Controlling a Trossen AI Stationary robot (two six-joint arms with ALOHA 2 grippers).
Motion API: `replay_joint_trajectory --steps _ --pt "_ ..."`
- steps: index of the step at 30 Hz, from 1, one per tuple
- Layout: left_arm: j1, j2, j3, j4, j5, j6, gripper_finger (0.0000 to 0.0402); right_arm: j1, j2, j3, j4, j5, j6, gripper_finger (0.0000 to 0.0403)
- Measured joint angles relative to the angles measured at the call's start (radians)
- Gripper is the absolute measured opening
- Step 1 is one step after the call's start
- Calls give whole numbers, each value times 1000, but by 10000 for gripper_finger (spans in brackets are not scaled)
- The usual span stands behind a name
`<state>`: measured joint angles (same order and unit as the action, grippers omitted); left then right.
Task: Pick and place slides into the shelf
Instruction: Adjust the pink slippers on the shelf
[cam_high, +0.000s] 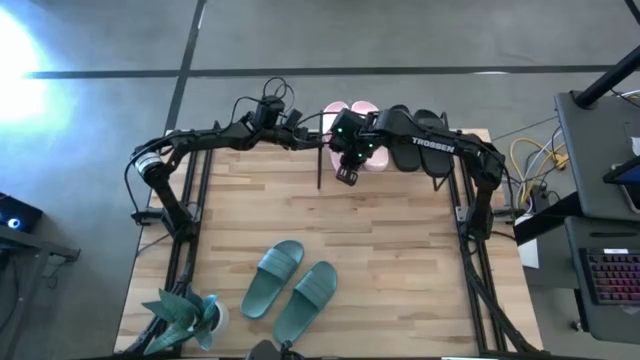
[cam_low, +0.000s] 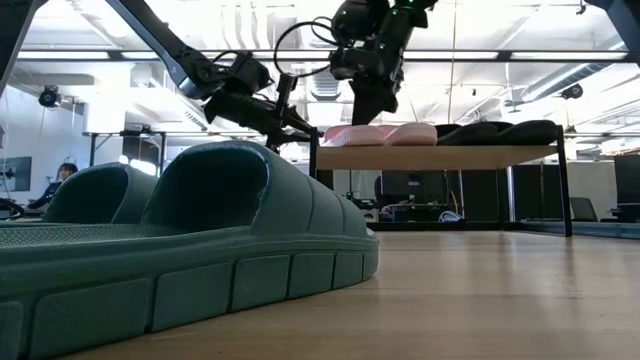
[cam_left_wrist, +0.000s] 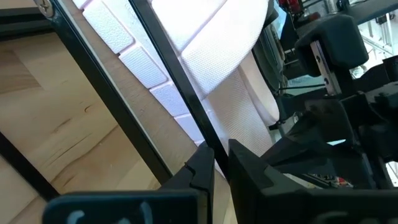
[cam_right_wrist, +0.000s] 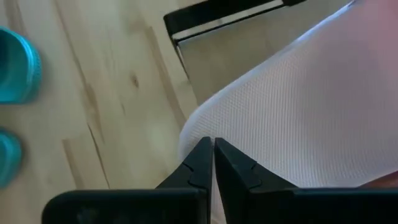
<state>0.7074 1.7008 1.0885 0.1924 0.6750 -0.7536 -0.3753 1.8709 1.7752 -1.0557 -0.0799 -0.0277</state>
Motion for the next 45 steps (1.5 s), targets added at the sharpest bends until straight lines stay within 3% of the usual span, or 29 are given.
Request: replay_joint_trajectory --steps 17,24,28,45 --pt "0 0 0 1 1 -19 8 4 -19 10 131 17 16 13" --pt "0 0 0 2 1 -22 8 2 -28 32 -42 73 -52 13" --pt "0 0 0 2 2 -23 8 2 -22 -13 -44 78 -71 13" --pt "0 -2 -3 0 4 -27 8 17 16 -46 171 47 -40 13"
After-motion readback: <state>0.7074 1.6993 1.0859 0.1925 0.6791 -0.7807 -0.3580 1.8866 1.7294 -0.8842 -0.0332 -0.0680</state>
